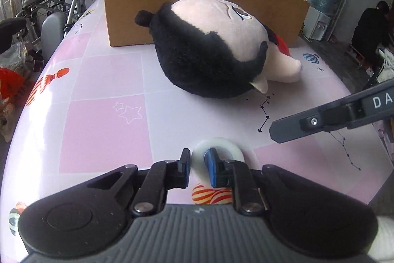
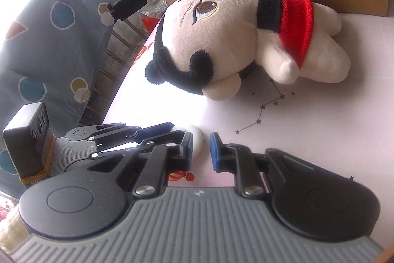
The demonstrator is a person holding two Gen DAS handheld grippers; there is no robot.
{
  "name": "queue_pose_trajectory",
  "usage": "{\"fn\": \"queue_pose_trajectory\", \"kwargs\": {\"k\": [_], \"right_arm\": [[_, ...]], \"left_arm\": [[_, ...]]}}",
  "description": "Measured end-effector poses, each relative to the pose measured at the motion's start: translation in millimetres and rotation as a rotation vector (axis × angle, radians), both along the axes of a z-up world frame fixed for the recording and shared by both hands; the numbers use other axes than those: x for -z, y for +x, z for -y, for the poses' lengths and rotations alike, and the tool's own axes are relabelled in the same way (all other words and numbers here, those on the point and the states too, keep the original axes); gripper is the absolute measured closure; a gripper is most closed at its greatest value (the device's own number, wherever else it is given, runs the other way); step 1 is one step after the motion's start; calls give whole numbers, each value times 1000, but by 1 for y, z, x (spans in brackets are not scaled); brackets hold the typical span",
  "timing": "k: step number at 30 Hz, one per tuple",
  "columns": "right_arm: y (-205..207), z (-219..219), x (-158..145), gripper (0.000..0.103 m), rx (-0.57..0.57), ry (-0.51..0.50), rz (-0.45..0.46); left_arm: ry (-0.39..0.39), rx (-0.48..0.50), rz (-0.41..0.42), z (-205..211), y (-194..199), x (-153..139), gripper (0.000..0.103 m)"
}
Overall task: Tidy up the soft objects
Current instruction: 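Move the left gripper to the white tape roll and close on it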
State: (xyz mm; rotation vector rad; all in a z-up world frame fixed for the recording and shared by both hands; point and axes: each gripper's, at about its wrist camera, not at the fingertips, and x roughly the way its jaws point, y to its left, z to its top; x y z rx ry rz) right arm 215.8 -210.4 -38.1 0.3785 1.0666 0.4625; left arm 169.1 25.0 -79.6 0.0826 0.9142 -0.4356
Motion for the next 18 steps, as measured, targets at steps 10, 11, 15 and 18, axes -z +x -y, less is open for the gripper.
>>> {"fn": "queue_pose_trajectory", "kwargs": {"k": [10, 11, 15, 18], "right_arm": [[2, -16, 24, 88, 17, 67, -116], [3, -17, 27, 88, 26, 76, -127], [3, -16, 35, 84, 73, 104, -152], [1, -14, 40, 83, 97, 147, -163]], "left_arm": [[27, 23, 80, 12, -25, 3, 89], [26, 22, 88, 12, -28, 2, 89], [23, 22, 107, 11, -38, -6, 89], [17, 31, 111, 12, -43, -9, 89]]}}
